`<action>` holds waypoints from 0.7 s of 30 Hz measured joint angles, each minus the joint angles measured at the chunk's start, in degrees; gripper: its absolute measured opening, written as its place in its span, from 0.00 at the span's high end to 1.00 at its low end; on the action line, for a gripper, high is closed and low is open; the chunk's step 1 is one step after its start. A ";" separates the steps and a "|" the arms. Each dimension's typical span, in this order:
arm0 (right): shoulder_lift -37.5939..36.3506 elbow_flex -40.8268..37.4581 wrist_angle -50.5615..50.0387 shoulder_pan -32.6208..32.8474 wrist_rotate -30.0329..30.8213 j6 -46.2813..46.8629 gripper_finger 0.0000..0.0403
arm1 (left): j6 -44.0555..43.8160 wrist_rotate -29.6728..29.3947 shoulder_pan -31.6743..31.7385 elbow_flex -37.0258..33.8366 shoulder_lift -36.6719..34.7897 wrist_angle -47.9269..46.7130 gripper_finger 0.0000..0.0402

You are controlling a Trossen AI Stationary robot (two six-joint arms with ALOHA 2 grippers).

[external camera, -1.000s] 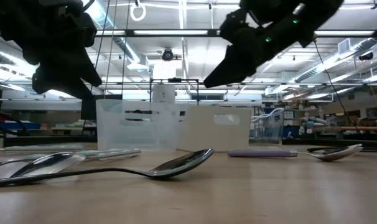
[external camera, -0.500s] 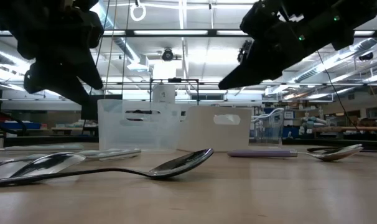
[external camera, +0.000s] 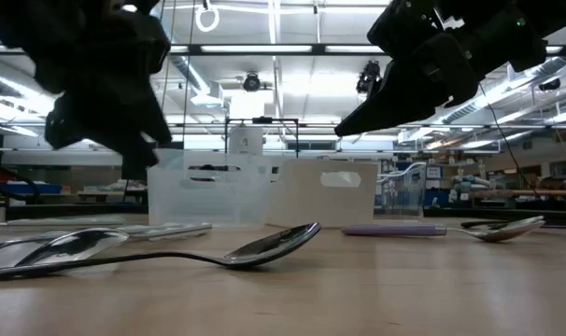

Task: Sort silverware by color (type)
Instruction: Put the white-green patterned spoon into the bottom transparent bin

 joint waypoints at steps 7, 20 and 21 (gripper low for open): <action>0.00 0.00 0.08 -0.32 0.59 -1.84 0.63 | -2.63 -1.90 -0.04 14.62 7.88 -21.73 0.64; 0.04 0.00 0.22 -3.19 -4.56 -3.89 0.63 | -20.18 -1.60 0.13 18.45 14.37 -26.47 0.51; 0.04 0.00 0.37 -3.28 -5.54 -3.89 0.63 | -20.82 -1.24 0.16 18.45 14.41 -26.24 0.49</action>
